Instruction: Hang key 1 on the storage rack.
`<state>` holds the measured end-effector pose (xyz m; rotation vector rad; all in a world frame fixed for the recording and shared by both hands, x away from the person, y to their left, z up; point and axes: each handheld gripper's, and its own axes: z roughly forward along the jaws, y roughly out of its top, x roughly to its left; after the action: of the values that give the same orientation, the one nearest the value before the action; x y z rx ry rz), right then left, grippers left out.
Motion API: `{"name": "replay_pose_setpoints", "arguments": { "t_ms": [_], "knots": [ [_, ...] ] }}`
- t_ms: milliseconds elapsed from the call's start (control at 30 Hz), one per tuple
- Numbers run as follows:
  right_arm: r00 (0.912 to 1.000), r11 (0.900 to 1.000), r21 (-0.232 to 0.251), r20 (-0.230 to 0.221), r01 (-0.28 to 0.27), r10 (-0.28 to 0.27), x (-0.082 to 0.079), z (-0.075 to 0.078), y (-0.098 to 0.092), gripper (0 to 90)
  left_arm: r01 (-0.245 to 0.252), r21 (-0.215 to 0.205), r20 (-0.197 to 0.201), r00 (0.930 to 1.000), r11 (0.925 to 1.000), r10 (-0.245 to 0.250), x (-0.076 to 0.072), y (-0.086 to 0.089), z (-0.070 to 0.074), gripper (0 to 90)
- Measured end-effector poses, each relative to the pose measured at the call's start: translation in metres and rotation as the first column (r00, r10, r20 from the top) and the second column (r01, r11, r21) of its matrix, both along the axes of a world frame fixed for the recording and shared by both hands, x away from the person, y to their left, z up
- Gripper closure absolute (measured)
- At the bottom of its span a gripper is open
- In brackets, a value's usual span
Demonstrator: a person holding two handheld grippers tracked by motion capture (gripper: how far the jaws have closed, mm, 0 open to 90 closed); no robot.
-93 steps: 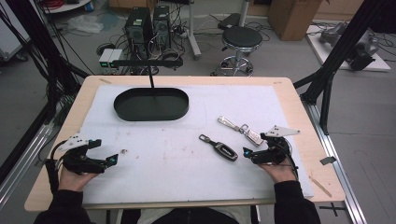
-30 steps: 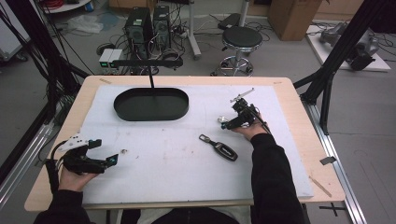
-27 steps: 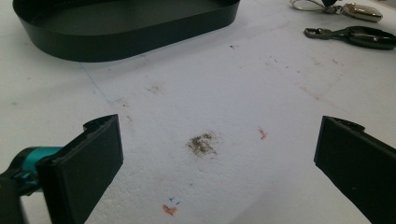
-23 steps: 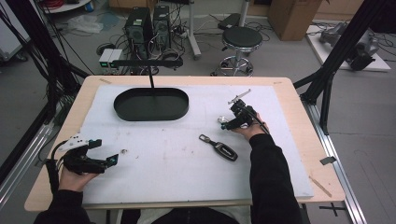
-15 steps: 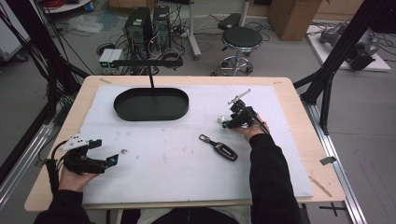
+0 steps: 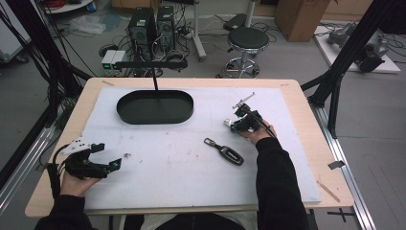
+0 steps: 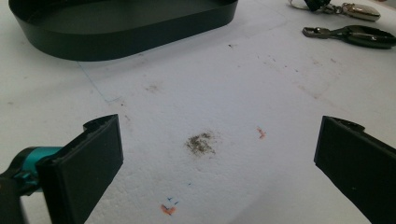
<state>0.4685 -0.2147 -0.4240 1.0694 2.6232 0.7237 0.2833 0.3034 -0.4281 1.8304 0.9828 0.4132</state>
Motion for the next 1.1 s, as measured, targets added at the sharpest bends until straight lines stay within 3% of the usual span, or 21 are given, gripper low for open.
{"name": "replay_pose_setpoints", "arguments": {
  "t_ms": [233, 433, 567, 733, 867, 1000, 1067, 1100],
  "knots": [
    [0.9931, 0.993, 0.051, -0.050, 0.109, -0.106, 0.003, 0.007, -0.014, 75.0, 0.005, 0.005, -0.002, 1.0000, 1.0000, -0.005, 0.001, -0.001, -0.001, 1.7],
    [0.9859, 0.976, 0.148, -0.080, 0.158, -0.147, 0.002, 0.019, -0.033, 75.0, 0.000, 0.012, -0.011, 0.9999, 0.9999, 0.000, 0.001, -0.002, -0.001, 1.7],
    [0.9854, 0.967, 0.193, -0.072, 0.165, -0.154, 0.000, 0.031, -0.040, 75.1, 0.001, 0.013, -0.011, 0.9999, 0.9999, -0.001, 0.000, -0.002, -0.001, 1.7],
    [0.9890, 0.963, 0.225, -0.054, 0.146, -0.137, 0.000, 0.044, -0.038, 75.1, -0.001, 0.008, -0.008, 1.0000, 1.0000, 0.001, 0.000, -0.002, -0.001, 1.7],
    [0.9906, 0.947, 0.291, -0.044, 0.137, -0.130, 0.000, 0.062, -0.032, 75.1, 0.003, 0.001, -0.008, 1.0000, 1.0000, -0.003, 0.001, -0.002, -0.001, 1.7],
    [0.9929, 0.939, 0.322, -0.028, 0.119, -0.116, 0.001, 0.075, -0.026, 75.1, 0.002, -0.057, 0.008, 1.0000, 0.9984, -0.001, 0.000, 0.001, 0.001, 1.7],
    [0.9939, 0.935, 0.337, -0.019, 0.108, -0.108, 0.000, 0.085, -0.022, 75.1, -0.002, -0.046, 0.007, 1.0000, 0.9990, 0.002, 0.000, 0.002, 0.001, 1.7],
    [0.9945, 0.929, 0.356, -0.017, 0.102, -0.103, 0.001, 0.091, -0.019, 75.1, 0.000, -0.043, 0.004, 1.0000, 0.9991, 0.001, 0.000, 0.002, 0.001, 1.7]
  ]
}}
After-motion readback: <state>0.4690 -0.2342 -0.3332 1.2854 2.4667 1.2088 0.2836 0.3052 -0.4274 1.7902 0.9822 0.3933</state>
